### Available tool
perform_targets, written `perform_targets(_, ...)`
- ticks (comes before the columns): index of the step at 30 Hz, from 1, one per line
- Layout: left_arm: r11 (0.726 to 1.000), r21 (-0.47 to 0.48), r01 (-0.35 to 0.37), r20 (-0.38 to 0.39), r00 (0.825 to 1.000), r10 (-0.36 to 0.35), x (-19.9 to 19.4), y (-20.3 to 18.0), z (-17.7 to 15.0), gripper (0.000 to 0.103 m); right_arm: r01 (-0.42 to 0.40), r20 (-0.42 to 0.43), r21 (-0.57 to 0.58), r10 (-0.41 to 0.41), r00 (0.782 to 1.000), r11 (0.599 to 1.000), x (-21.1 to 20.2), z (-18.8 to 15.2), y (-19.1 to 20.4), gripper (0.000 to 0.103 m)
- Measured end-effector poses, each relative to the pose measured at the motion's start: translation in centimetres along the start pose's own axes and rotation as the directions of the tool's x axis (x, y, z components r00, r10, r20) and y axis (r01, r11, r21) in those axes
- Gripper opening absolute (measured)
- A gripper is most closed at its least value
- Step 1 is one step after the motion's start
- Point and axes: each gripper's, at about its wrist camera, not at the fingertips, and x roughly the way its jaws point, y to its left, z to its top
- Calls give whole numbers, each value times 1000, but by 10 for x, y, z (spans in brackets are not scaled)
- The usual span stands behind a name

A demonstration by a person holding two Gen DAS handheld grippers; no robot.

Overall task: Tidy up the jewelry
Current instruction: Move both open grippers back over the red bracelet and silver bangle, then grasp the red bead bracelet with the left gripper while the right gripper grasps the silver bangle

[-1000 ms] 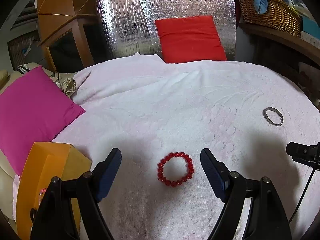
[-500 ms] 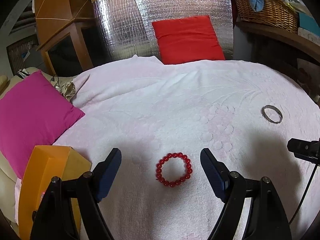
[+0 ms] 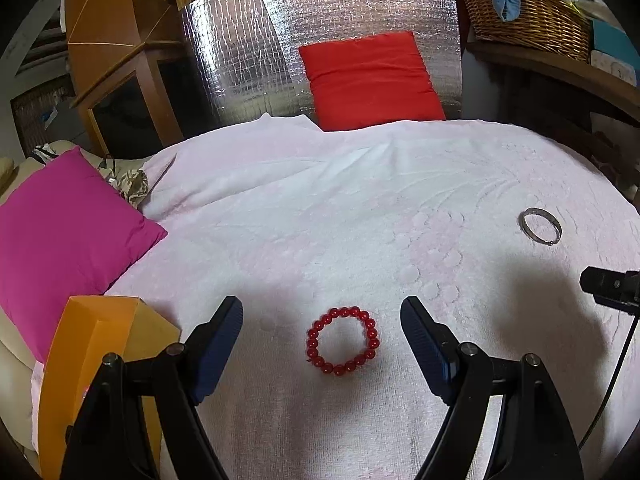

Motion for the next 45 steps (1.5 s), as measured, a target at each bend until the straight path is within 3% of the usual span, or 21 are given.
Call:
perform_targets(15, 1000, 12, -4, -3, 1000, 4, 1, -2, 0, 82, 98, 80, -72, -92, 993, 993, -6, 13, -5, 50)
perform_targets(20, 999, -22, 48, -56, 997, -49, 9, 5, -3, 82, 154, 149, -105, -138, 979, 982, -5, 27, -14, 52)
perform_targets(24, 992, -76, 98, -124, 986, -107, 21, 19, -8, 82, 190, 171, -148, -164, 972, 971, 3, 35, -21, 62)
perform_targets(28, 980, -141, 144, -178, 970, -168, 31, 31, -14, 82, 169, 156, -166, -143, 977, 971, 16, 44, -23, 69)
perform_targets(35, 969, -141, 202, -248, 941, -232, 44, 31, -25, 82, 177, 105, -196, -158, 982, 965, 53, 58, -19, 72)
perform_targets(45, 949, -177, 262, -293, 906, -305, 68, 27, -26, 82, 263, 125, -202, -242, 962, 943, 80, 70, -10, 74)
